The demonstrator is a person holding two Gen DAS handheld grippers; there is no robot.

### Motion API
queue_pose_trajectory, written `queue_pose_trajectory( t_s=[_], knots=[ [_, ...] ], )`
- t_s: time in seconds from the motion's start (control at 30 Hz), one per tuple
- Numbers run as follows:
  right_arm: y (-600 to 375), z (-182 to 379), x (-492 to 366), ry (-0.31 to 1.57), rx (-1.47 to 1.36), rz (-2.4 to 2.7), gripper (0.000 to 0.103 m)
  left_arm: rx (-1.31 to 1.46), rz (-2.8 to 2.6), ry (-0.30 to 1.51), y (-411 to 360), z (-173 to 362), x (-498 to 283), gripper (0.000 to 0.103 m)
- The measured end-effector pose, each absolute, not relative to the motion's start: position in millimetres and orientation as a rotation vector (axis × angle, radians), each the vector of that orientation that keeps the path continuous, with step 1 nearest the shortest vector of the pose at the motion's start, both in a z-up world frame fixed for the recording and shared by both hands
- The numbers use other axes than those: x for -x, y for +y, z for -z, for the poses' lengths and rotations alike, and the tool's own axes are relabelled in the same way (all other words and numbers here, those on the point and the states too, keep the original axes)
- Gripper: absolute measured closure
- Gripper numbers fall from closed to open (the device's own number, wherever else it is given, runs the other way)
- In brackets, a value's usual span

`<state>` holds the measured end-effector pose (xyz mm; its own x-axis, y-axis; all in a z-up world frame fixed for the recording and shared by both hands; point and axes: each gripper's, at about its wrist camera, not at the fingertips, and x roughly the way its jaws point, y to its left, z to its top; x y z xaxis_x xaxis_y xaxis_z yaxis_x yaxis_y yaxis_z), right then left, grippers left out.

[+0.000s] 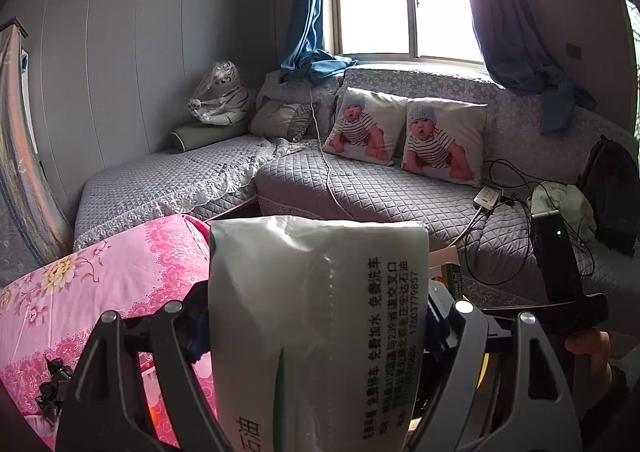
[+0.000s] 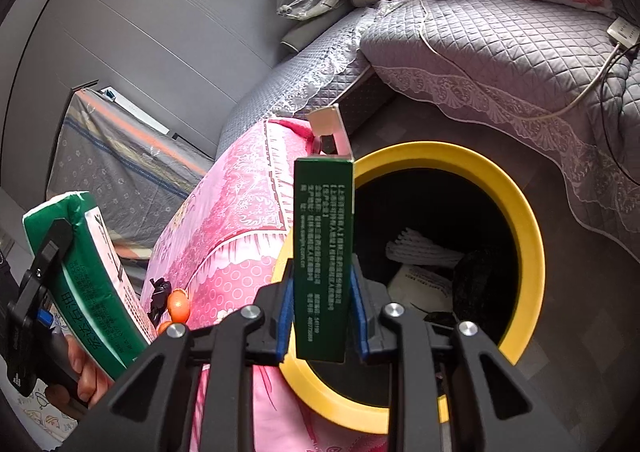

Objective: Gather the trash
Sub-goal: 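Carry the tissue pack with the left tool over the bin while the right tool carries the box, then open the left tool to drop the tissue pack while the right tool drops the box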

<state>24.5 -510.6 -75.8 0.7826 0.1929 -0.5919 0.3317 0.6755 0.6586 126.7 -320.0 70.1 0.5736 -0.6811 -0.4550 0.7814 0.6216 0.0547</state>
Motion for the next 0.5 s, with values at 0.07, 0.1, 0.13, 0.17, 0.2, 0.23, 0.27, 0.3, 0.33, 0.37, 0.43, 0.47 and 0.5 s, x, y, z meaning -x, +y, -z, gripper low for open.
queue_pose_trajectory(
  t_s=[0.07, 0.1, 0.13, 0.17, 0.2, 0.23, 0.27, 0.3, 0.33, 0.37, 0.43, 0.47, 0.5],
  knots=[
    [-515.1, 79.7, -22.6, 0.691, -0.855, 0.091, 0.08, -0.267, 0.87, 0.414, -331.7, -66.2, -126.2, 0.027],
    [-516.6, 80.3, -21.9, 0.692, -0.854, 0.097, 0.08, -0.269, 0.871, 0.413, -337.0, -64.3, -126.3, 0.027],
    [-518.1, 81.0, -21.5, 0.693, -0.852, 0.105, 0.08, -0.27, 0.872, 0.418, -342.6, -62.0, -127.2, 0.027],
    [-519.5, 81.6, -22.1, 0.697, -0.85, 0.109, 0.08, -0.269, 0.877, 0.426, -347.4, -59.9, -127.6, 0.027],
    [-520.7, 83.1, -22.7, 0.703, -0.849, 0.108, 0.08, -0.267, 0.88, 0.435, -351.9, -57.5, -129.3, 0.027],
    [-522.1, 85.1, -23.7, 0.713, -0.848, 0.104, 0.079, -0.264, 0.878, 0.441, -354.5, -54.7, -131.1, 0.026],
    [-523.3, 85.7, -24.6, 0.719, -0.851, 0.099, 0.079, -0.263, 0.872, 0.447, -357.5, -52.2, -133.7, 0.023],
    [-525.1, 86.7, -24.0, 0.721, -0.859, 0.1, 0.076, -0.258, 0.862, 0.455, -360.6, -49.8, -137.1, 0.023],
    [-527.3, 86.7, -22.4, 0.721, -0.87, 0.116, 0.072, -0.25, 0.854, 0.465, -361.9, -47.5, -141.0, 0.021],
    [-530.4, 86.6, -19.2, 0.714, -0.88, 0.137, 0.062, -0.239, 0.846, 0.479, -362.5, -45.5, -145.5, 0.016],
    [-536.4, 85.7, -10.4, 0.689, -0.892, 0.169, 0.051, -0.217, 0.821, 0.487, -359.5, -43.9, -150.9, 0.009],
    [-539.1, 85.1, -6.6, 0.682, -0.898, 0.179, 0.05, -0.21, 0.815, 0.478, -356.7, -44.7, -150.7, 0.009],
    [-541.9, 85.1, -1.7, 0.672, -0.911, 0.192, 0.05, -0.21, 0.809, 0.468, -351.8, -46.2, -150.0, 0.009]
  ],
)
